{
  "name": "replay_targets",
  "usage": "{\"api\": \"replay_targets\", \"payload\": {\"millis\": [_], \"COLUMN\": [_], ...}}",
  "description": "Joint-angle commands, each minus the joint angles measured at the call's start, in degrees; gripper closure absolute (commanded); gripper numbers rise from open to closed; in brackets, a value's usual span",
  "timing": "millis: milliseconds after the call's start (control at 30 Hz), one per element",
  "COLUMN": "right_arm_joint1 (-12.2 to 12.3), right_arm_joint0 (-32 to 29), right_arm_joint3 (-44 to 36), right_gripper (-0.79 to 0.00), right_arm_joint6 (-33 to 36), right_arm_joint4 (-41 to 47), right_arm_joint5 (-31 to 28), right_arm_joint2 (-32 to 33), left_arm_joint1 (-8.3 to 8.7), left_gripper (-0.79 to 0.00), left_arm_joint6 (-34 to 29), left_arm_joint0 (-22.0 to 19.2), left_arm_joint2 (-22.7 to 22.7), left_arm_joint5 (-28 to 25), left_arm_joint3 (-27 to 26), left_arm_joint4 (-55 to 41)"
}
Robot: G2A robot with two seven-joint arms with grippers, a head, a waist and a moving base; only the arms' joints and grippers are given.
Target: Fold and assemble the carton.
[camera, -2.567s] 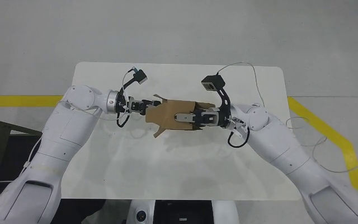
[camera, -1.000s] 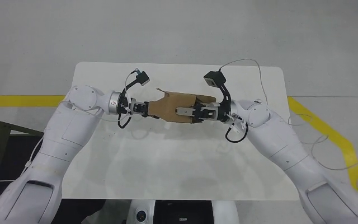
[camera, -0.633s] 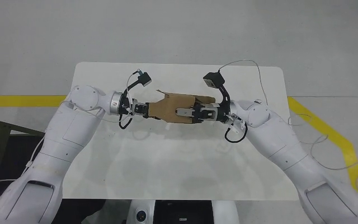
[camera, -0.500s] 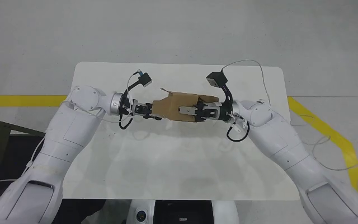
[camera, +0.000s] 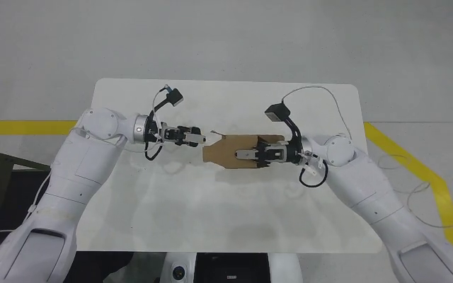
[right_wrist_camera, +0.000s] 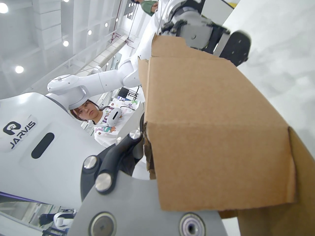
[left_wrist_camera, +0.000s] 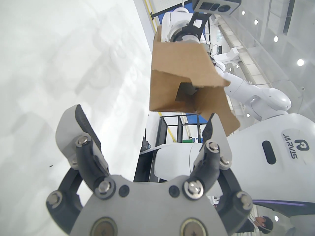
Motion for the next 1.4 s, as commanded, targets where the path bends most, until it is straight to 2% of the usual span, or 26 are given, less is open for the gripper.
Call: {"api": "replay_targets", "payload": {"millis": [0,133,767,1367], "right_arm_joint1": [0.13,0.25,-0.81,-2.21], "right_arm_joint0": [-0.37,-0.17,1.67,3.45], "right_arm_joint3": [-1.03,-1.82,0.97,0.44], "right_gripper": [0.000,0.000,0.000,0.000], "right_arm_joint6": [0.85,2.34,-2.50,-3.28], "right_arm_joint4": [0.54,-1.08,1.73,2.91], "right_arm_joint5": [0.85,2.34,-2.50,-3.28], "right_arm_joint2": [-0.58,-2.22,-4.39,-7.06], "left_arm_joint1": [0.03,0.06,-0.57,-0.88], "left_gripper": [-0.785,-0.785,-0.785,-0.785], "left_arm_joint6": [0.55,1.66,-1.88,-1.69], "left_arm_joint0": [0.05,0.14,0.29,-0.14], "left_arm_joint2": [-0.14,-0.38,1.84,2.31], "left_arm_joint5": [0.08,0.39,0.97,0.78], "left_arm_joint3": [0.01,0.01,-2.19,-2.09], "left_arm_joint4": [0.27,0.75,-1.54,-1.53]}}
